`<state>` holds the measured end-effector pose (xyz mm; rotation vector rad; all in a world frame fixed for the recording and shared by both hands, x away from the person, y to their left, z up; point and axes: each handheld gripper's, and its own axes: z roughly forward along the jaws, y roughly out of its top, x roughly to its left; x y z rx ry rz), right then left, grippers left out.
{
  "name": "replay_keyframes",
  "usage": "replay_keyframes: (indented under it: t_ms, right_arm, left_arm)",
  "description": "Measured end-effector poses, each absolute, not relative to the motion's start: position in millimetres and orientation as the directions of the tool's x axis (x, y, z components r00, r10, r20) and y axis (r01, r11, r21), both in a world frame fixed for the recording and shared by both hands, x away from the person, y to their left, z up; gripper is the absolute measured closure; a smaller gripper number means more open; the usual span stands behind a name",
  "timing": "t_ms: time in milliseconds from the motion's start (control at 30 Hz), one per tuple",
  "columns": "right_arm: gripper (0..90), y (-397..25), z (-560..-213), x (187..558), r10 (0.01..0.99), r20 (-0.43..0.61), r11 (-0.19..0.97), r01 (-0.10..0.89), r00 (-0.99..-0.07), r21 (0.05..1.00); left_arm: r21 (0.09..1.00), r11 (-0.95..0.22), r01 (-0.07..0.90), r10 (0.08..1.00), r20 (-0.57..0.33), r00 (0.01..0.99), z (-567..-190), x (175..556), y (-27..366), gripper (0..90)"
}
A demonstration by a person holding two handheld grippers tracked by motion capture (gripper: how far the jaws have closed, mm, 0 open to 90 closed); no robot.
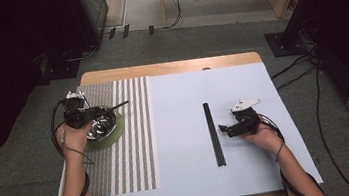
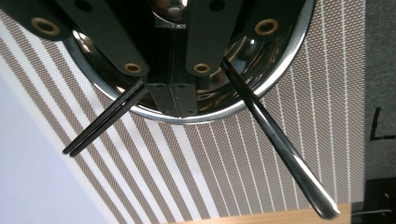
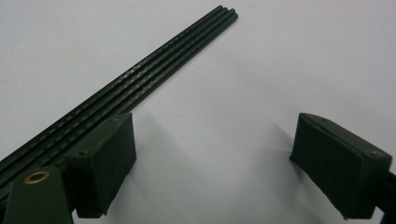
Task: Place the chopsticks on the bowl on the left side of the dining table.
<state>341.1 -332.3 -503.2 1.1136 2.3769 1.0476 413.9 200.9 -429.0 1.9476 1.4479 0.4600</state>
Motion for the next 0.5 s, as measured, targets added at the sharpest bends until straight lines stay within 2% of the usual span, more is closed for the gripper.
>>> replay_keyframes:
  t_ms: [500]
  right_arm:
    - [13.3,-332.3,-503.2,341.1,0.762,0.024,0.429,0.532,-0.647,0.731]
  left_arm:
    - [0.680,-0.196,0.707,0.933,-0.092,0.347,-432.1,413.2,197.1,90.0]
